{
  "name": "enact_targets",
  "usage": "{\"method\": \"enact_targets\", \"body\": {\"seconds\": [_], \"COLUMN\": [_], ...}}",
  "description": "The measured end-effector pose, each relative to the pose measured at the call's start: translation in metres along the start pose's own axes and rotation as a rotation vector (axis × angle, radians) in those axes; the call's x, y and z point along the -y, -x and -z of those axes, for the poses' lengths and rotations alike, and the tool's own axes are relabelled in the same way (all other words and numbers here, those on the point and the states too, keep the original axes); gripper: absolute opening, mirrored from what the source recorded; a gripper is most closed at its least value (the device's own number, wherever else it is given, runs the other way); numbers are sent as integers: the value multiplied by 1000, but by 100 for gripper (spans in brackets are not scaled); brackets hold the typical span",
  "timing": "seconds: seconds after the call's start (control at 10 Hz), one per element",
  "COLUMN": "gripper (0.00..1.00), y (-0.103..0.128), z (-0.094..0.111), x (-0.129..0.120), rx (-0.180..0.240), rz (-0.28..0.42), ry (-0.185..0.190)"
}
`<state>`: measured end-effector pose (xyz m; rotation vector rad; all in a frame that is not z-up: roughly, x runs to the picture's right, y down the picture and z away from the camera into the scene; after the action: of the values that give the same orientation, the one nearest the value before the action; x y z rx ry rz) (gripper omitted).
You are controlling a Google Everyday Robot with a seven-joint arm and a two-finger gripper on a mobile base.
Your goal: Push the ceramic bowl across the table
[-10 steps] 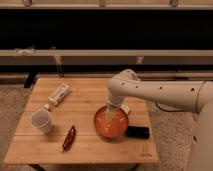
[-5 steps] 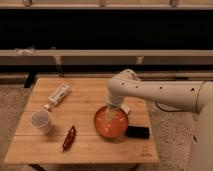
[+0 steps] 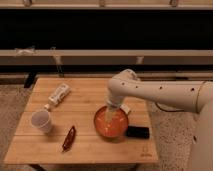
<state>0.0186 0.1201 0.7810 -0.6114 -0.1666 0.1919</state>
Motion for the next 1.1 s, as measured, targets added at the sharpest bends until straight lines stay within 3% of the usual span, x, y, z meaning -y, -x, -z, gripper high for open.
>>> {"method": "enact_targets", "body": {"seconds": [0.7, 1.1], "gripper": [72, 72], "y": [0, 3], "z": [0, -25], "x": [0, -15], "rx": [-2, -77], "rz": [2, 35], "ry": [0, 47]}}
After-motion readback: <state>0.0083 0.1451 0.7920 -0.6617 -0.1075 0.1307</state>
